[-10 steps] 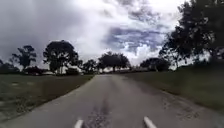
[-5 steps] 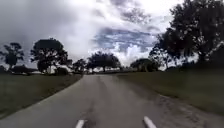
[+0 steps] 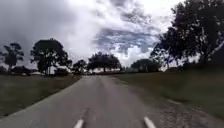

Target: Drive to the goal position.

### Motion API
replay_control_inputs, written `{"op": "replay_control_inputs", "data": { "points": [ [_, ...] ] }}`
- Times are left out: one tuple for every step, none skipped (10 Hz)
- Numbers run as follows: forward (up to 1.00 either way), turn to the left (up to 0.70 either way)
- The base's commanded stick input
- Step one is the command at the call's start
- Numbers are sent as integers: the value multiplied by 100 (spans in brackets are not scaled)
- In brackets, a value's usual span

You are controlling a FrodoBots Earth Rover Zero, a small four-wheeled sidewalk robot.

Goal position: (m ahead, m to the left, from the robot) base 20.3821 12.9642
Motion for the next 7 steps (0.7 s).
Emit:
{"op": "replay_control_inputs", "data": {
  "points": [
    [70,8],
    [70,1],
    [70,0],
    [70,0],
    [70,0],
    [70,0],
    [70,1]
  ]
}}
